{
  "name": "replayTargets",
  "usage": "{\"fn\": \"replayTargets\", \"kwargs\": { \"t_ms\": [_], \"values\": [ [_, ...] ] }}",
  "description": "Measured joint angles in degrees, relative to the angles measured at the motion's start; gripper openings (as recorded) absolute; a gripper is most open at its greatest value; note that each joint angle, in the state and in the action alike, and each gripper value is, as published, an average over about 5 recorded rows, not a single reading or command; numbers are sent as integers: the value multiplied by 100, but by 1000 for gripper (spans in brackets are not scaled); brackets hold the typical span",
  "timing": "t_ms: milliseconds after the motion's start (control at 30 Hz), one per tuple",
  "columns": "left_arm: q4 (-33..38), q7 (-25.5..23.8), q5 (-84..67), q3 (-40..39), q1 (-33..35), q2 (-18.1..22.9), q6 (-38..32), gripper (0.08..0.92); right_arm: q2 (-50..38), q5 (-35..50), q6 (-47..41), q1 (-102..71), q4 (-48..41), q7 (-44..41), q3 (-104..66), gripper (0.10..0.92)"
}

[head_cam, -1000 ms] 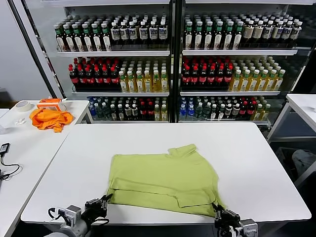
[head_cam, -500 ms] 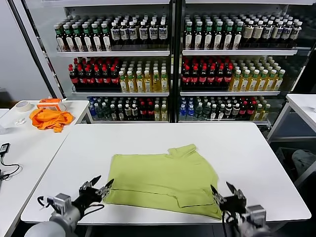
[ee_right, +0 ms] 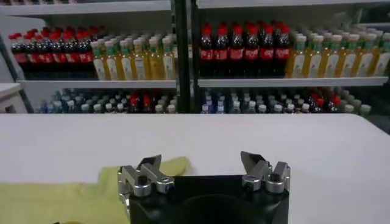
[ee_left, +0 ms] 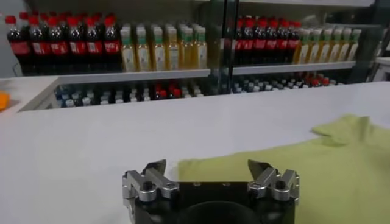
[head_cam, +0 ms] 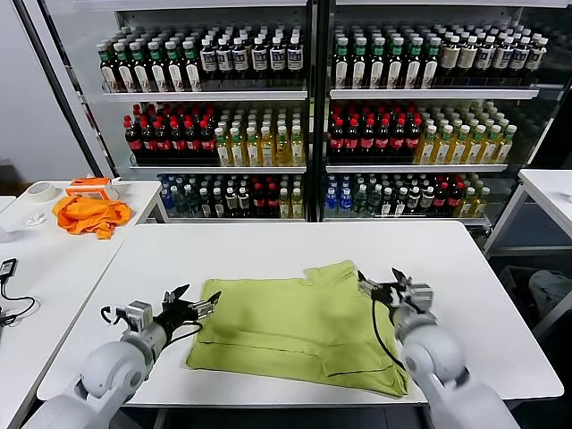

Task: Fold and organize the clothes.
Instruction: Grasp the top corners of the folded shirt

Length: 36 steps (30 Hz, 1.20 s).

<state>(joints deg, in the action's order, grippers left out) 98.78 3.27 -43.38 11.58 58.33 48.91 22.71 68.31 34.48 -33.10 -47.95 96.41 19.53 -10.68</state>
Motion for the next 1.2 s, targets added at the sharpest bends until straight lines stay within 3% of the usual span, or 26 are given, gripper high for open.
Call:
{"fn": "replayTargets", "kwargs": {
  "t_ms": [300,700,933,1200],
  "values": [
    [-915,-211,1,-514,-824,143,-33,822,474,2,2,656,-1130,53,330,823],
    [-1357,-315,28,-702,-1112,168,-22,823,768,-20,75,954,-1795,204,503,819],
    [-1440,-351,93,-724,-1118,212,11,787,848,-55,129,1037,-1960,267,534,655],
    [-1473,-408,130,-710,-1074,241,-43,559,867,-50,126,1040,-1984,318,541,439]
  ]
}}
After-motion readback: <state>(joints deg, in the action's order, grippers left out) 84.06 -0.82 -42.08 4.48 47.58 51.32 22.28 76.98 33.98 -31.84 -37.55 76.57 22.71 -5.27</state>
